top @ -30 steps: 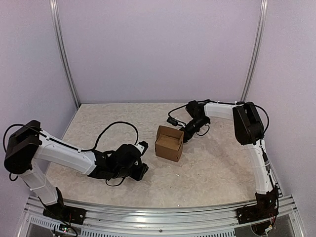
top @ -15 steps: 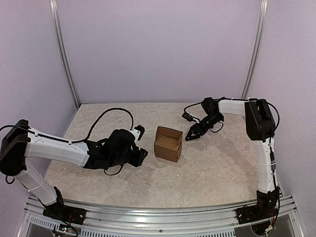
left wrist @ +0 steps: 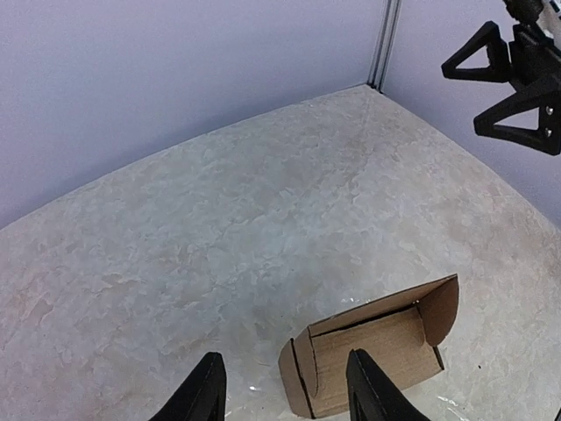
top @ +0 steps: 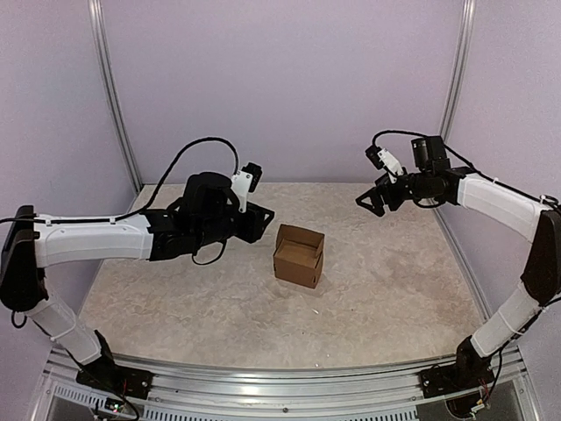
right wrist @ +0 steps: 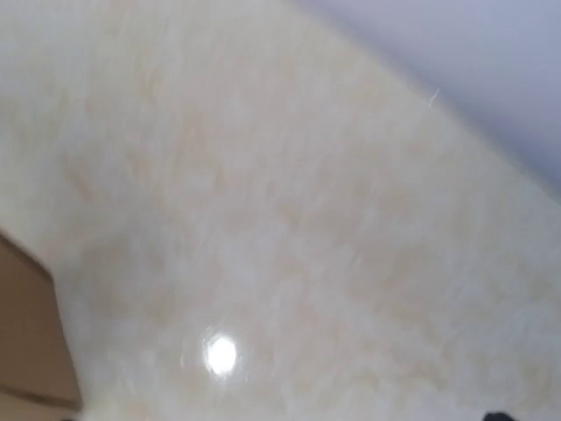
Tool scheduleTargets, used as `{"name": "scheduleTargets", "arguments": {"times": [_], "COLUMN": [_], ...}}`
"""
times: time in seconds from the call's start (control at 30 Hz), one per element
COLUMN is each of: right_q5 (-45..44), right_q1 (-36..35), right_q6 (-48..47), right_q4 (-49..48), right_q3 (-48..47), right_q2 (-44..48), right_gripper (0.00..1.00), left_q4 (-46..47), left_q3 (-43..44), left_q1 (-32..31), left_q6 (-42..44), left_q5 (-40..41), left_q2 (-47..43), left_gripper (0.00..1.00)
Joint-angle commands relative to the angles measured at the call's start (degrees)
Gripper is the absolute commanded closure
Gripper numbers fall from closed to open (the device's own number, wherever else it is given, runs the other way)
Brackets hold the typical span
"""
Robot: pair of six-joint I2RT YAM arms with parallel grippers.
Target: Fold the paper box
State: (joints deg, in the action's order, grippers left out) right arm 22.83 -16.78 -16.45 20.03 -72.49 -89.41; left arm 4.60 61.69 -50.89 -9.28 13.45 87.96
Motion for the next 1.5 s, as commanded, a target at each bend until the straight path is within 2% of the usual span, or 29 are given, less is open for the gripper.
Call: {"name": "scheduleTargets", "arguments": {"times": [0.0, 0.07, 0.17, 0.3, 0.43, 0.57, 0.83, 1.2, 1.47], "right_q5": [9.68, 17.63, 16.8, 14.02, 13.19, 11.26, 12.06, 9.23, 6.61], "right_q1": [1.43, 0.42, -2.59, -4.22, -6.25, -8.66, -9.89, -15.1, -16.89], "right_q6": [2.78, -1.96, -7.5, -14.92, -20.47, -24.7, -26.79, -30.07, -30.19], "right_q4": [-5.75, -2.16, 0.95, 3.1, 6.72, 7.14, 6.52, 7.18, 7.69], "right_q3": [5.3, 6.0, 7.66, 9.4, 9.13, 9.56, 6.15, 4.33, 3.8], "right_q2": [2.06, 2.65, 3.27, 1.41, -0.51, -0.68, -4.3, -6.44, -5.85], "right_gripper": [0.05, 0.17, 0.32, 0.41, 0.42, 0.38, 0.36, 0.38, 0.39], "left_q4": [-3.71, -4.31, -4.42, -5.66, -6.63, -7.75, -11.88, -13.57, -13.05], "left_q3": [2.97, 3.57, 4.2, 5.02, 5.91, 7.33, 11.48, 11.17, 10.9], "left_q1": [-0.66, -0.58, -0.08, 0.43, 0.59, 0.77, 1.15, 1.51, 1.75], "left_q6": [3.28, 2.91, 2.52, 2.33, 2.06, 1.85, 1.69, 0.86, -0.08], "left_q5": [-1.28, -1.24, -2.46, -5.35, -7.4, -8.75, -7.14, -8.36, -9.54], "left_q2": [4.6, 5.7, 7.08, 8.41, 9.27, 10.63, 14.09, 14.52, 15.04], "left_gripper": [0.56, 0.58, 0.63, 0.7, 0.73, 0.73, 0.77, 0.92, 1.0]}}
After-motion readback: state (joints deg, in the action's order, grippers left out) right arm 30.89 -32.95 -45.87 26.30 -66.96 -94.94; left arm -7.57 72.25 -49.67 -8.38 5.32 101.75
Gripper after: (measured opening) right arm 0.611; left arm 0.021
